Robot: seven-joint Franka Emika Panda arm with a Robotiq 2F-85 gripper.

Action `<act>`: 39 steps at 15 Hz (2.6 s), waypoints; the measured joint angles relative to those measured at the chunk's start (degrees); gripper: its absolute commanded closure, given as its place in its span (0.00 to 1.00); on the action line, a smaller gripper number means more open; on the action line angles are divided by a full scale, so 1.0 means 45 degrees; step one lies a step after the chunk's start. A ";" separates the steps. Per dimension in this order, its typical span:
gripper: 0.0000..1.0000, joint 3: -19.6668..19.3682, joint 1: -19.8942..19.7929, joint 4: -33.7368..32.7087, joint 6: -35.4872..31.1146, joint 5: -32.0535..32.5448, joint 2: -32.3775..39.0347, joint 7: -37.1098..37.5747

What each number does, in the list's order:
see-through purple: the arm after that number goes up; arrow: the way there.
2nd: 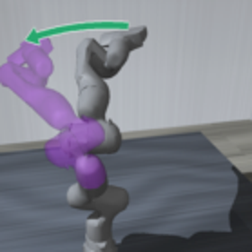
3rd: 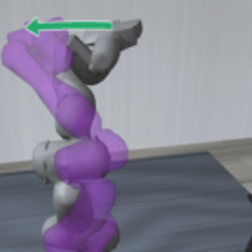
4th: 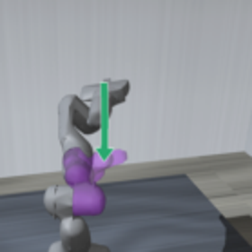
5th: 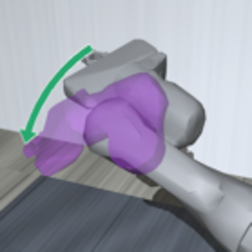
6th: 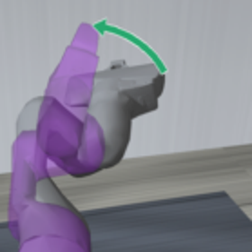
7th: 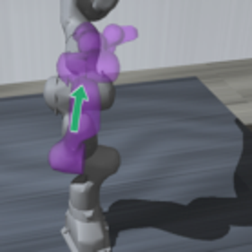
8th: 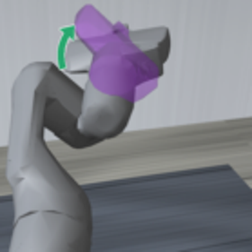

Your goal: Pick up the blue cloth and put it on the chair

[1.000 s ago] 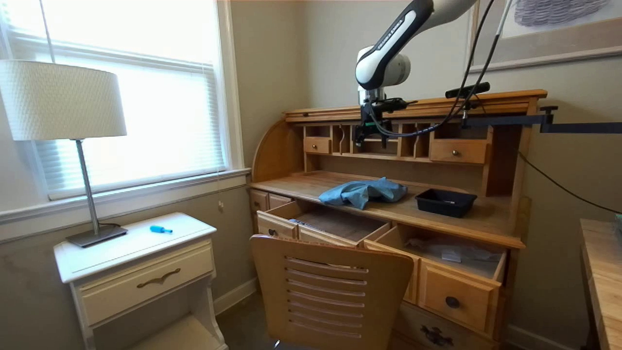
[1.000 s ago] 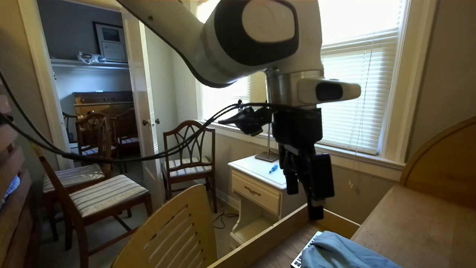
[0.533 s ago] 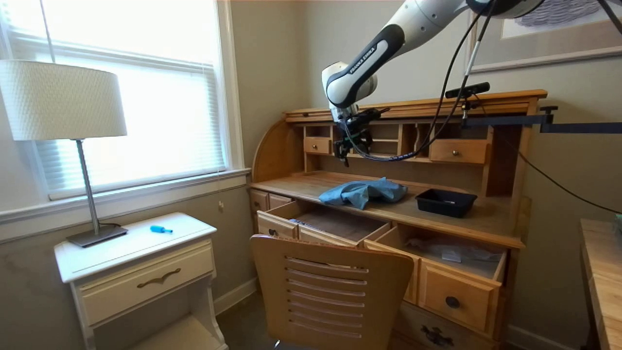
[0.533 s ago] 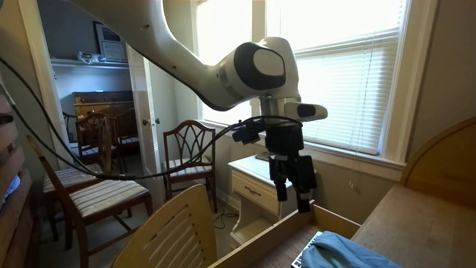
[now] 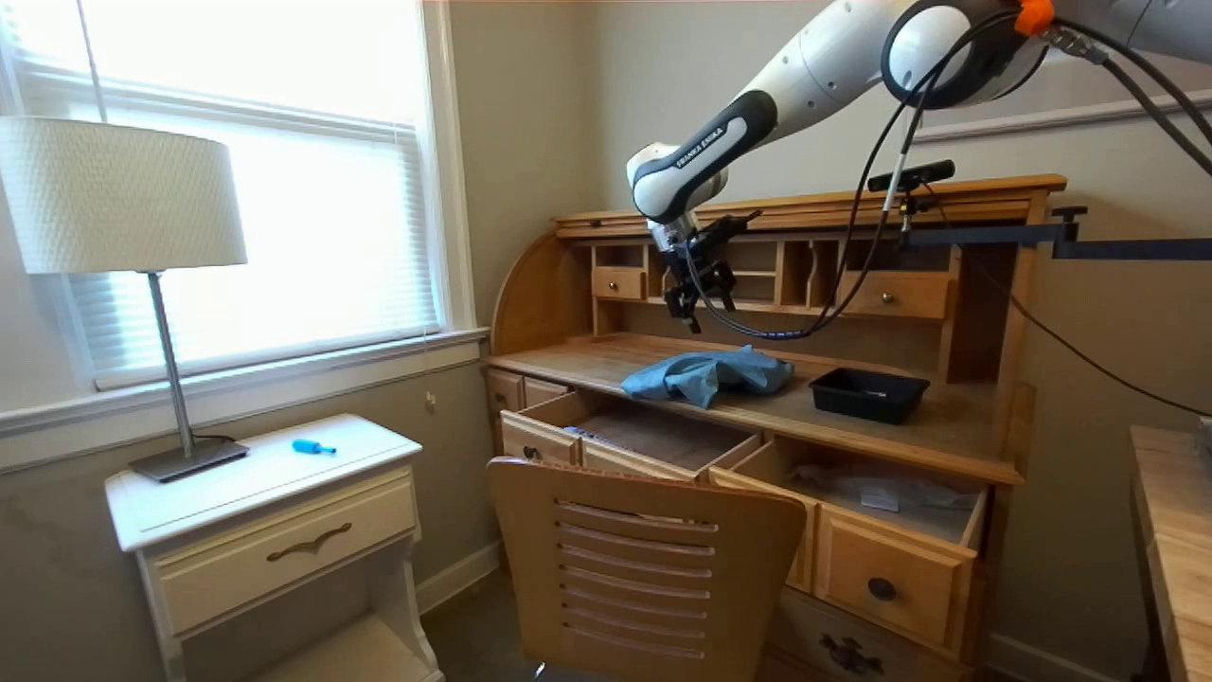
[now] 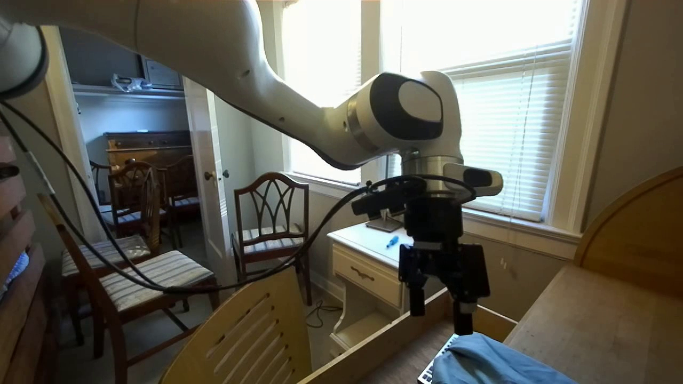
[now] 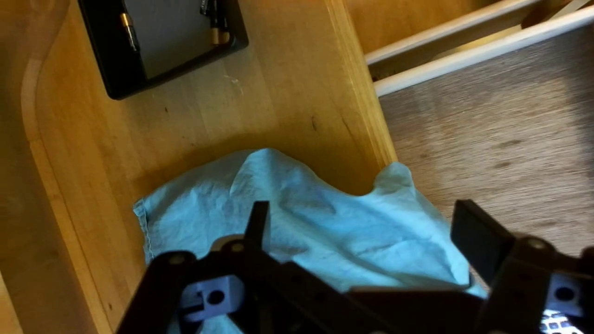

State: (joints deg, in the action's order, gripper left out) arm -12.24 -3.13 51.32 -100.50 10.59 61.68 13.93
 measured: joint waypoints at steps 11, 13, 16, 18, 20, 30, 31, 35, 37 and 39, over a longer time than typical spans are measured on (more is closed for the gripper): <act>0.00 -0.0053 0.0064 0.0533 -0.5625 0.1002 0.1110 -0.3085; 0.00 0.0029 0.0056 0.0522 -0.6534 0.1002 0.1512 -0.3565; 0.00 0.0124 0.0063 0.0434 -0.7395 0.1002 0.2053 -0.4071; 0.28 0.0126 0.0080 0.0262 -0.7454 0.1002 0.2387 -0.4209; 0.43 0.0104 0.0081 0.0043 -0.7454 0.1002 0.2716 -0.4252; 1.00 -0.0271 0.0083 -0.1052 -0.7433 0.1002 0.3501 -0.4242; 1.00 -0.0289 0.0083 -0.1130 -0.7417 0.1002 0.3505 -0.4231; 0.99 -0.0189 0.0073 -0.1475 -0.7417 0.0956 0.3497 -0.4189; 0.99 -0.0004 0.0112 -0.1863 -0.7555 0.0955 0.3463 -0.4232; 0.99 0.0107 0.0267 -0.2354 -0.7838 0.0956 0.3387 -0.4318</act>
State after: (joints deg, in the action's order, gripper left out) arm -11.76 -1.93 40.72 -135.77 14.89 76.92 -5.51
